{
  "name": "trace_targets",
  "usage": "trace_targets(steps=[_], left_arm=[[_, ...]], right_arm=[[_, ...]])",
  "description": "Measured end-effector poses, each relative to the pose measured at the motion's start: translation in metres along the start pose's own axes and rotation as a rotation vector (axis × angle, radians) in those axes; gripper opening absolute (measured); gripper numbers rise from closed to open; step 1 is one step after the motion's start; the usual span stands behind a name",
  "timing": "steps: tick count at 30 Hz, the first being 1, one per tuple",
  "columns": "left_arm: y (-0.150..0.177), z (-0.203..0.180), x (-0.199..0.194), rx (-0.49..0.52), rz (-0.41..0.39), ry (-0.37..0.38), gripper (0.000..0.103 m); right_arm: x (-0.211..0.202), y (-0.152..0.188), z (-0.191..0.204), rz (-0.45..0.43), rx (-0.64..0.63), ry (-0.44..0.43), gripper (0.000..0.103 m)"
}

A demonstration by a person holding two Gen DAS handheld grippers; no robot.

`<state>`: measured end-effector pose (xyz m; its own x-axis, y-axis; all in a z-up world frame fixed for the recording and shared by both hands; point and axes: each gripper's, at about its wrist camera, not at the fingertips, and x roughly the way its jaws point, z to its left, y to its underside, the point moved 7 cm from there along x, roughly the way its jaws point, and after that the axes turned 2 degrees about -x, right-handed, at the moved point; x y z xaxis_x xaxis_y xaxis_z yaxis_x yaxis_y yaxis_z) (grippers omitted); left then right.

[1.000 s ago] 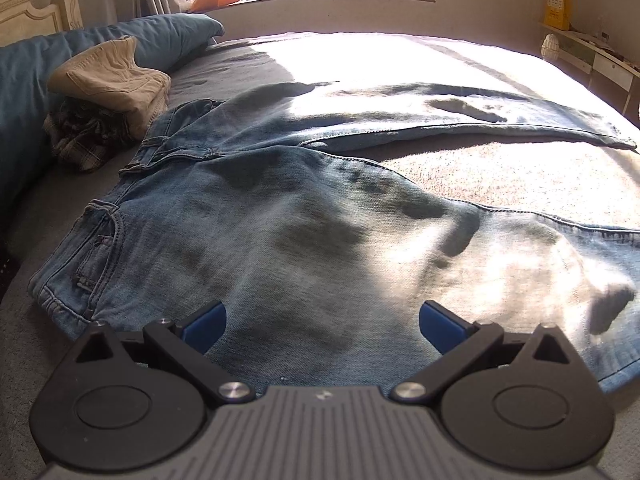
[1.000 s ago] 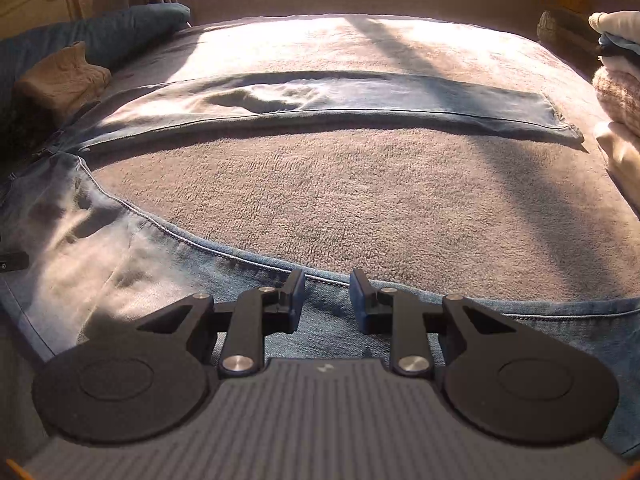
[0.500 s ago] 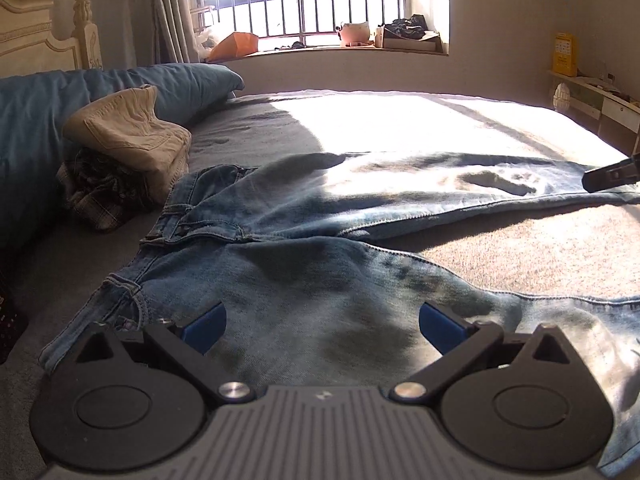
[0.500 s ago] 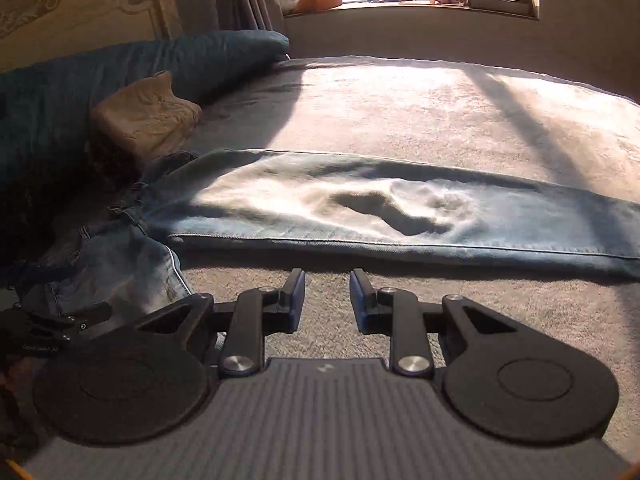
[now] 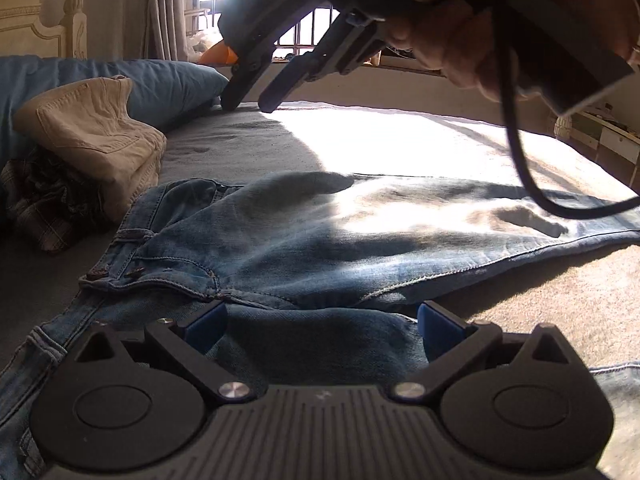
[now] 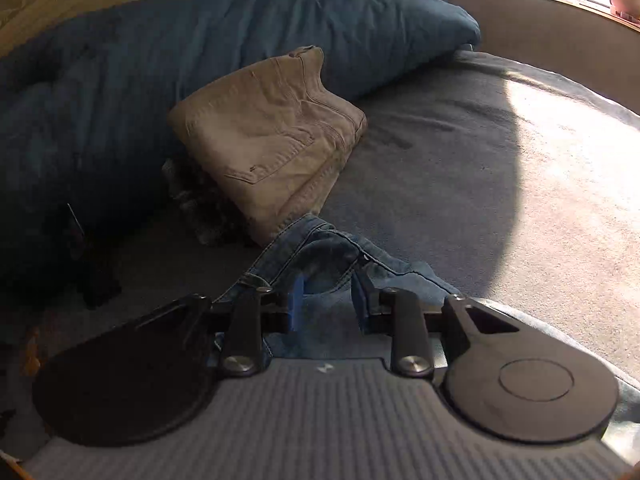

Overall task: Fold clothes
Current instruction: 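Lower the right gripper onto the jeans waistband beside the buttons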

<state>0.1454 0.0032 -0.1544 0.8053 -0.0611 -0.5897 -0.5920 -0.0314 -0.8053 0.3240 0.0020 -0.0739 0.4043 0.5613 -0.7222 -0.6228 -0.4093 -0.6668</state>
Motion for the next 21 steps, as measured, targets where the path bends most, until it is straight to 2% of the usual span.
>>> trace_targets(steps=[4, 8, 12, 17, 21], left_arm=[[0.011, 0.003, 0.005, -0.025, 0.002, 0.017, 0.102], [0.014, 0.009, 0.007, -0.065, -0.007, 0.046, 0.103], [0.015, 0.010, 0.007, -0.078, -0.016, 0.057, 0.103], [0.016, 0.011, 0.009, -0.078, -0.015, 0.062, 0.103], [0.016, 0.012, 0.010, -0.082, -0.018, 0.066, 0.103]], right_arm=[[0.061, -0.016, 0.001, 0.089, -0.050, 0.079, 0.025], [0.098, -0.017, 0.005, 0.149, -0.203, 0.131, 0.025], [0.121, -0.008, 0.015, 0.208, -0.376, 0.136, 0.025], [0.132, -0.001, 0.032, 0.226, -0.649, 0.171, 0.026], [0.134, 0.001, 0.044, 0.224, -0.824, 0.165, 0.035]])
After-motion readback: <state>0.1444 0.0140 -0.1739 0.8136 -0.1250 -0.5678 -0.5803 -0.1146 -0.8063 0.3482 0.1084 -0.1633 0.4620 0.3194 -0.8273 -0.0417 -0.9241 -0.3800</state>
